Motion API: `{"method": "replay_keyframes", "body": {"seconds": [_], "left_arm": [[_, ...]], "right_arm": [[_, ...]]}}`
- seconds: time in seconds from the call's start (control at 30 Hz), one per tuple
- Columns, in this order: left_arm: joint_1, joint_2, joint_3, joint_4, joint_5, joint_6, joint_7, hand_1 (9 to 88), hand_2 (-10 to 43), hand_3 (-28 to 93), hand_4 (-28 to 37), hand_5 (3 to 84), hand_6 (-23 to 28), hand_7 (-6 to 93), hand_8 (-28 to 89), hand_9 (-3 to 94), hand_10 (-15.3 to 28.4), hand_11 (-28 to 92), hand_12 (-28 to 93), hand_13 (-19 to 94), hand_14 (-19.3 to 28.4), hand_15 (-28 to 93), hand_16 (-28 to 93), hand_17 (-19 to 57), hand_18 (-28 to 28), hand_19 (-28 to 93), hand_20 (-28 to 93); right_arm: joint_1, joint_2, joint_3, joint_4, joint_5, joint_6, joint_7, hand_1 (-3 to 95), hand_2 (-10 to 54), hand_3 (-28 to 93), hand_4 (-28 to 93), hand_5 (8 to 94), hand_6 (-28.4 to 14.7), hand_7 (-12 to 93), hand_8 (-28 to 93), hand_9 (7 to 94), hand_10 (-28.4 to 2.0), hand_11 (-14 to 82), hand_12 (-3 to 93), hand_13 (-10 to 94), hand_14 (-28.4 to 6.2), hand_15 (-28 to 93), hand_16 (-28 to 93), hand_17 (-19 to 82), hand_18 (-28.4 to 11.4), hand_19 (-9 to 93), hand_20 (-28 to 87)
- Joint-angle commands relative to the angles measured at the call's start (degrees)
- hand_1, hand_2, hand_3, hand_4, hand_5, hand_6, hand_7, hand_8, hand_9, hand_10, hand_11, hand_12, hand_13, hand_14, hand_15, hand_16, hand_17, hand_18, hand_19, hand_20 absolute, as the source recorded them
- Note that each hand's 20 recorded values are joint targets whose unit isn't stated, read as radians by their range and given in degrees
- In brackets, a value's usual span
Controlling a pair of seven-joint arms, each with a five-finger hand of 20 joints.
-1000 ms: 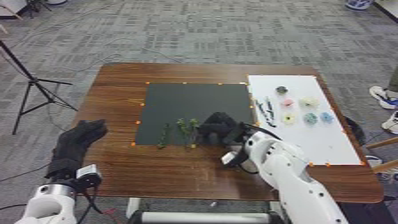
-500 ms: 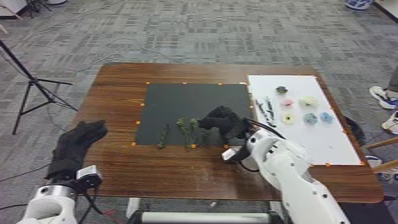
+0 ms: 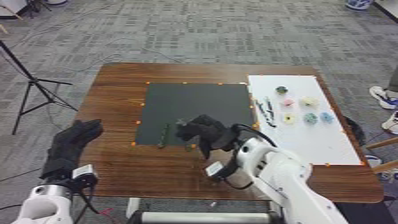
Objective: Arrange flowers
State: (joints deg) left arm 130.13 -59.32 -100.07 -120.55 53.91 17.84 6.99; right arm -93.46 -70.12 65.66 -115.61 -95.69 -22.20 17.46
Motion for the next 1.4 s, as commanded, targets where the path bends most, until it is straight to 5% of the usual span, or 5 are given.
{"method": "replay_keyframes", "body": {"seconds": [0.03,0.37,0.77,1.4], "left_arm": [[1.18,-0.22,-0.26,-0.66,-0.24,0.33,0.24,21.8,11.8,68,-28.3,51.4,4.2,16.5,-6,48.5,14.2,22,13,37,17.4,21,-1,4.0,8.8,6,13],[0.04,-0.18,0.26,-0.13,0.04,-0.46,-0.49,21.7,11.8,68,-28.3,51.5,4.2,16.5,-6,48.5,14.3,22,13,37,17.5,21,-1,4.0,8.8,6,13],[-0.29,-0.12,0.5,0.04,0.1,-0.69,-1.18,21.6,11.8,68,-28.3,51.6,4.2,16.5,-6,48.7,14.3,22,13,37,17.4,21,-1,4.0,8.8,6,13],[-0.66,-0.3,0.82,0.15,-0.18,-0.21,-0.19,21.6,11.8,68,-28.3,51.7,4.2,16.5,-6,48.6,14.2,22,13,37,17.4,21,-1,4.1,8.8,6,13]], "right_arm": [[-1.53,-0.63,-1.13,-1.15,3.86,-2.59,5.79,20.4,20.4,48,-14,61.3,-5.9,9,-8,63.2,-15.4,7.7,7.6,94,-5.6,54,26,62,-18.9,93,53],[-1.69,-4.5,-0.67,4.61,10.86,-3.61,13.0,18.9,21.3,48,-14,58.5,-6.9,8,-8,60.9,-15.5,7.1,6.6,94,-5.7,53,25,62,-18.7,93,52],[-0.33,-4.48,-1.24,6.26,2.93,0.64,9.69,18.5,21.3,49,-14,56.7,-7.2,8,-8,58.9,-15.3,6.9,6.1,94,-6.0,53,26,62,-18.9,93,51],[2.32,-3.09,-0.79,6.42,2.17,0.54,8.62,18.7,20.7,49,-14,56.0,-7.1,8,-8,58.4,-15.0,6.9,6.2,94,-5.7,53,26,62,-19.1,93,51]]}}
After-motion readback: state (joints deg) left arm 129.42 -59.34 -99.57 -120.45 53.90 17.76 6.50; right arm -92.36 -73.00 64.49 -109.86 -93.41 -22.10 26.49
